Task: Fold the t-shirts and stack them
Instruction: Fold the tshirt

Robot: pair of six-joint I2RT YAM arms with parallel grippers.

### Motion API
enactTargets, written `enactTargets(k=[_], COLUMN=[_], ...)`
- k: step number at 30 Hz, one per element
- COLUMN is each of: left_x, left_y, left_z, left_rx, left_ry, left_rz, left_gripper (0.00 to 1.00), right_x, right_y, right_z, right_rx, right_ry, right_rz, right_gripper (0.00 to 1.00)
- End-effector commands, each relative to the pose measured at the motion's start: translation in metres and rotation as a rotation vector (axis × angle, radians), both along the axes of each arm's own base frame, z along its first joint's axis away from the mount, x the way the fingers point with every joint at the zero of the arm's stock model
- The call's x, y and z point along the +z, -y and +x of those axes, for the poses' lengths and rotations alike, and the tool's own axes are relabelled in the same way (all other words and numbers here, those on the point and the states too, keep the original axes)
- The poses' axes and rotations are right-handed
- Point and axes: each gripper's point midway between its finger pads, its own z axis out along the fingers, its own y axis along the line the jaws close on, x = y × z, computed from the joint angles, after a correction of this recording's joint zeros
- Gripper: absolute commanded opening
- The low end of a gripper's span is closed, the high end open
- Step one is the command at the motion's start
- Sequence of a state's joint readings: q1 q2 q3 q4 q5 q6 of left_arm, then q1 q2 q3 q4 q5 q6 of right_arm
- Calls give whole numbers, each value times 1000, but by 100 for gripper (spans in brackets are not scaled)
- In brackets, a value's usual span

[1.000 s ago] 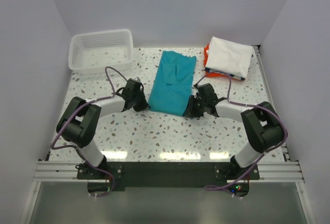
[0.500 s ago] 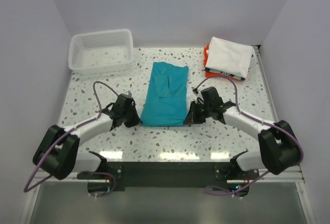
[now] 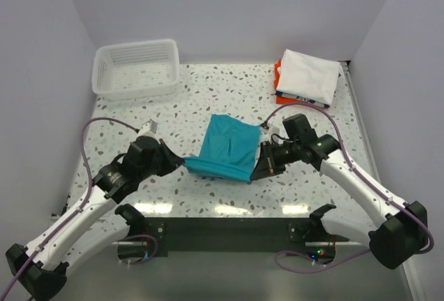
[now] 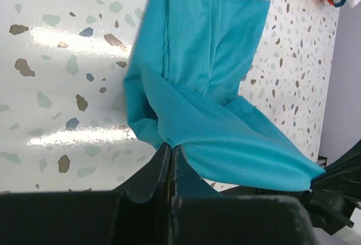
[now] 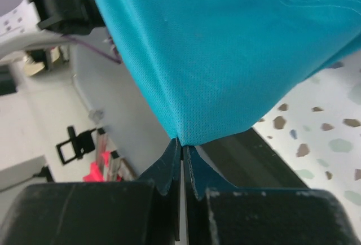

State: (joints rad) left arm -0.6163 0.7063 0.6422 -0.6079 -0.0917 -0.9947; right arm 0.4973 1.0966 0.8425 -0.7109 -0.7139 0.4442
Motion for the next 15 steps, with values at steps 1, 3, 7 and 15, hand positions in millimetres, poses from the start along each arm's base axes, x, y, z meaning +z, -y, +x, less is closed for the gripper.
enactTargets(k=[1,3,7,15], left_x=[15,27,52,62], left_y=[-24,-28,-36,-33], left_z=[0,1,6,19], left_rx=[94,113,148,158], left_ry=[3,38,103,122], left_rz=[65,56,52,78], left_gripper=[0,0,0,0], right_x=[28,38,51,54], right_y=[0,-3,-8,-5], right_z=[-36,-41,-44,-49], right_rx=[105,125,135,113], right_ry=[-120,-141,-158,-195], right_rz=[88,134,182,181], right_gripper=[0,0,0,0])
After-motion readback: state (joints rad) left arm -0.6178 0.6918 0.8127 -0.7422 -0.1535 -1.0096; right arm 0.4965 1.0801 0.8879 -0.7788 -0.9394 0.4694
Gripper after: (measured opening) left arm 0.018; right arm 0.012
